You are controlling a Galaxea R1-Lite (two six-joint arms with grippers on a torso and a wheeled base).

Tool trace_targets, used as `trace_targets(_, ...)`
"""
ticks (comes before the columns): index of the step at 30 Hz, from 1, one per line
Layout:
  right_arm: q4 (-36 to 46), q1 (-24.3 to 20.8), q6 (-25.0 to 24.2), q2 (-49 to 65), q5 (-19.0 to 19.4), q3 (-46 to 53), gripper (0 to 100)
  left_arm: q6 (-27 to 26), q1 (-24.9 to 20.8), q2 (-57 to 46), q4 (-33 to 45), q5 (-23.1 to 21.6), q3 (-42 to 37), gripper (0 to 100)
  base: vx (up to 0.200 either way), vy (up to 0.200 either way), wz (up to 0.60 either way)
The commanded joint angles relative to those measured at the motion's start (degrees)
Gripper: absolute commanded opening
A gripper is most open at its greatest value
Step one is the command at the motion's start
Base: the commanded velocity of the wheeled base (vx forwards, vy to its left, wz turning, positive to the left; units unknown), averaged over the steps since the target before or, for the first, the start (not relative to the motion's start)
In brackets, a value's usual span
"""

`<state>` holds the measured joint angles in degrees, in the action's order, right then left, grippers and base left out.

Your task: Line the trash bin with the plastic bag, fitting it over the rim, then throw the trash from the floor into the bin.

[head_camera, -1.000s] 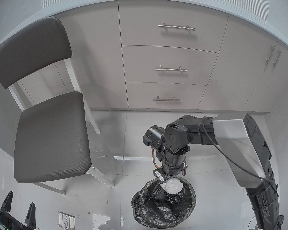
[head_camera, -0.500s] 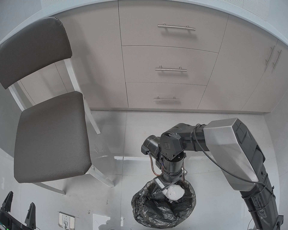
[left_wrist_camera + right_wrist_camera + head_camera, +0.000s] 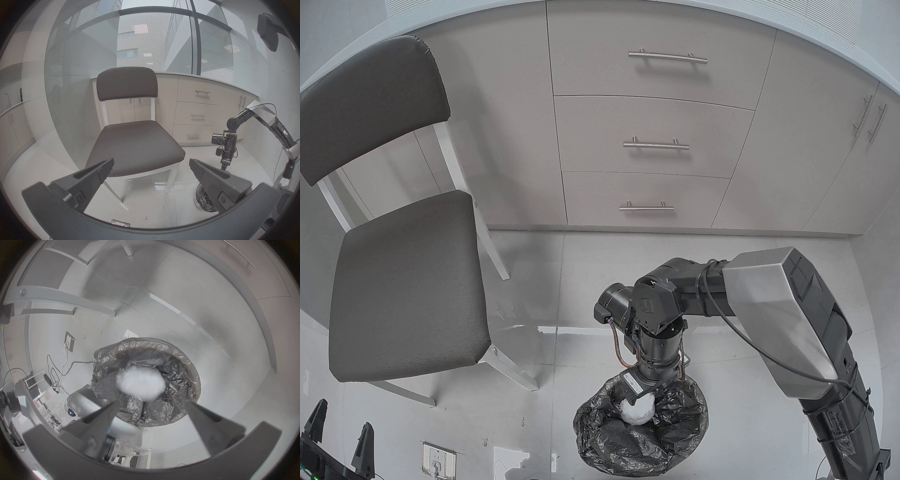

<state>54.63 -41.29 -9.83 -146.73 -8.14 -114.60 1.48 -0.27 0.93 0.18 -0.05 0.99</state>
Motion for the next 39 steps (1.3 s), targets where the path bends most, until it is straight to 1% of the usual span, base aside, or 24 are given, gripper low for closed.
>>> trace_targets(1,-0.05,-0.11,-0.02,-0.14,0.06,0.01,100,0.02,0.0,-0.75,-0.01,0.05,-0.81,100,0.0,0.0,0.0)
trace_targets(16,-0.05,-0.11,-0.11,-0.32,-0.12,0.01,100,0.11,0.0,-0.75,-0.01,0.05,-0.81,100,0.0,0.0,0.0)
trace_targets(17,-0.05,-0.11,-0.11,-0.32,-0.21,0.01,0,0.11,0.0,-0.75,-0.01,0.05,-0.81,100,0.0,0.0,0.0)
trace_targets(35,0.31,0.33,-0.11,1.35,-0.29,0.01,0,0.11,0.0,-0.66,-0.01,0.05,-0.81,100,0.0,0.0,0.0)
trace_targets(39,2.68,0.68,1.04,2.59,0.23,0.01,0,0.11,0.0,-0.75,-0.01,0.05,-0.81,100,0.0,0.0,0.0)
